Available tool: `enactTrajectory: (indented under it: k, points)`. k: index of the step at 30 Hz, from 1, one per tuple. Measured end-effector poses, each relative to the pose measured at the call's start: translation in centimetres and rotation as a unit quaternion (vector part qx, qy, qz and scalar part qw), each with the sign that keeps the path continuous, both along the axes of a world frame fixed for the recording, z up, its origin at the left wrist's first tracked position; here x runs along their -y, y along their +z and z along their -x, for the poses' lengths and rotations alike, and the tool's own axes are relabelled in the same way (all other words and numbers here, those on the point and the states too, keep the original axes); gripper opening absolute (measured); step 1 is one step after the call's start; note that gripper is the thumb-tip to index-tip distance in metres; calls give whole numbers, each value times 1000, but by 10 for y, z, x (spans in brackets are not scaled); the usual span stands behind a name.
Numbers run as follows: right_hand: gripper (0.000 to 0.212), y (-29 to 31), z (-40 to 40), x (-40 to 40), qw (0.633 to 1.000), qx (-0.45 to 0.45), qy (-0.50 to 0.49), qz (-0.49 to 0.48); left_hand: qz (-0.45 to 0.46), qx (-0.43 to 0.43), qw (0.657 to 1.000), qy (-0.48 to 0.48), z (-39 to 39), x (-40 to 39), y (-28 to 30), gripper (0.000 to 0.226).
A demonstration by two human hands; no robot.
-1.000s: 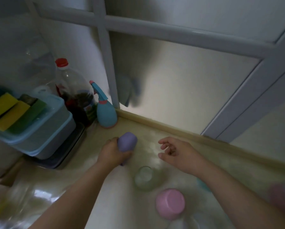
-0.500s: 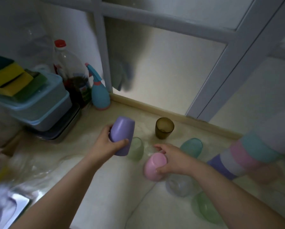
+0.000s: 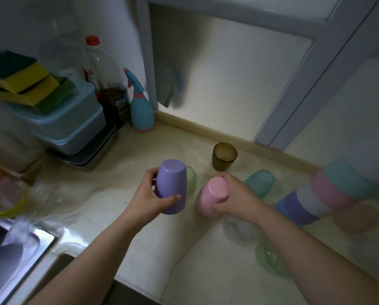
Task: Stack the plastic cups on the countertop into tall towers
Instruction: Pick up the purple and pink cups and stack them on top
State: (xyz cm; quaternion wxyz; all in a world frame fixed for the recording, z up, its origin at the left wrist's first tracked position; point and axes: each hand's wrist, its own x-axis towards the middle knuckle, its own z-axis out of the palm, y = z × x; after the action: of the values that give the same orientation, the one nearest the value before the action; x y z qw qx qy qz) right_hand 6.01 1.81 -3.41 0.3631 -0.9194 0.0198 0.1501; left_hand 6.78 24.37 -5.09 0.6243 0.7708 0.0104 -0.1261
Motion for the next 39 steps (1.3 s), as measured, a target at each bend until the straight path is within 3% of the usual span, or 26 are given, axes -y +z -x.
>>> enactTrajectory:
  k: [6,12,21,24,33,39]
  points:
    - [66,84,13,16,998,67,-11,13,9,72,997,-34,-11,19,58,82]
    - [56,185,45,48,985,170,-39,8,48,178,980,-67,-20,70,136,70]
    - [59,301,97,140,918,349,-166,-88,76,278,949,-128,-11,158,232,66]
    - [55,303,103,165,904,367,-201,-82,75,293,945,-123,-3,180,244,61]
    - [63,238,78,185,936,273,-211,-62,55,285,950,-117,12,201,238,54]
    - [68,220,78,183,934,276,-209,-88,45,287,950,-111,17,202,236,52]
